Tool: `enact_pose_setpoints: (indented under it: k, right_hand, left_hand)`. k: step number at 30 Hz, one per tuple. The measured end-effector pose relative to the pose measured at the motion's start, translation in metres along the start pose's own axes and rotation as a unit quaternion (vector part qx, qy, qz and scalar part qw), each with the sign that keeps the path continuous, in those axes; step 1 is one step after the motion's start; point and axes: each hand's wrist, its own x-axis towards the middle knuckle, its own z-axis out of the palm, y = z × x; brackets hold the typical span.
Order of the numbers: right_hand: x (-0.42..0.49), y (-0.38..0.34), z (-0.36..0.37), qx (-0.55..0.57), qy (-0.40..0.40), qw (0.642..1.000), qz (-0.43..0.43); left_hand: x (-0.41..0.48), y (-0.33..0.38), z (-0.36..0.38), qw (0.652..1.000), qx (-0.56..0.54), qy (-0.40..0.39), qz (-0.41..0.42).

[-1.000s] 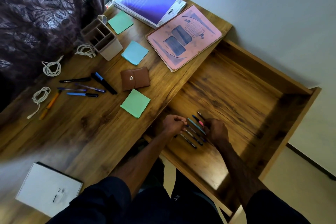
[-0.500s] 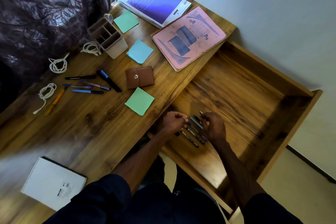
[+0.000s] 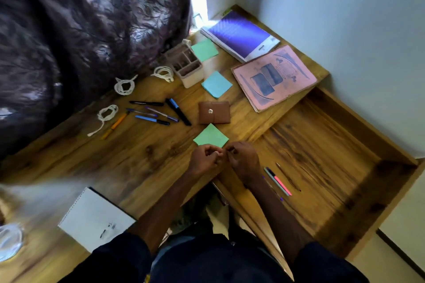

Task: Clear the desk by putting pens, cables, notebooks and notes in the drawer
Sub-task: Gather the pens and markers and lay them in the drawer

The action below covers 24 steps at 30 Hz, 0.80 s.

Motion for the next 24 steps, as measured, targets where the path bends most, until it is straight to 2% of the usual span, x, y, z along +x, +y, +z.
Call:
enact_pose_setpoints:
  k: [3,7,15,18,20,22,24]
  right_hand:
    - [0.024,-0.034,0.023,0.019,0.002,1.000,-0.022]
    - [0.061,-0.079,0.057,0.013,-0.037,0.998,-0.058]
    - [0.141,-0.134,0.132,-0.094,-0.124,0.986,-0.056]
    - [0.170,-0.142,0.152,-0.141,-0.138,0.980,-0.033]
    - [0.183,-0.141,0.164,-0.190,-0.158,0.969,-0.030]
    - [0.191,-0.137,0.173,-0.220,-0.181,0.958,-0.033]
    - [0.192,-0.136,0.175,-0.227,-0.194,0.954,-0.038]
  left_hand:
    - [0.005,-0.008,-0.041,0.999,-0.008,0.037,0.003]
    - [0.018,-0.024,-0.096,0.994,-0.024,0.105,-0.011]
    - [0.039,-0.068,-0.183,0.975,-0.055,0.196,-0.092]
    - [0.045,-0.079,-0.198,0.969,-0.079,0.202,-0.118]
    - [0.052,-0.082,-0.206,0.970,-0.015,0.228,-0.086]
    - [0.059,-0.076,-0.214,0.961,0.119,0.247,-0.025]
    - [0.066,-0.063,-0.217,0.949,0.212,0.232,0.008]
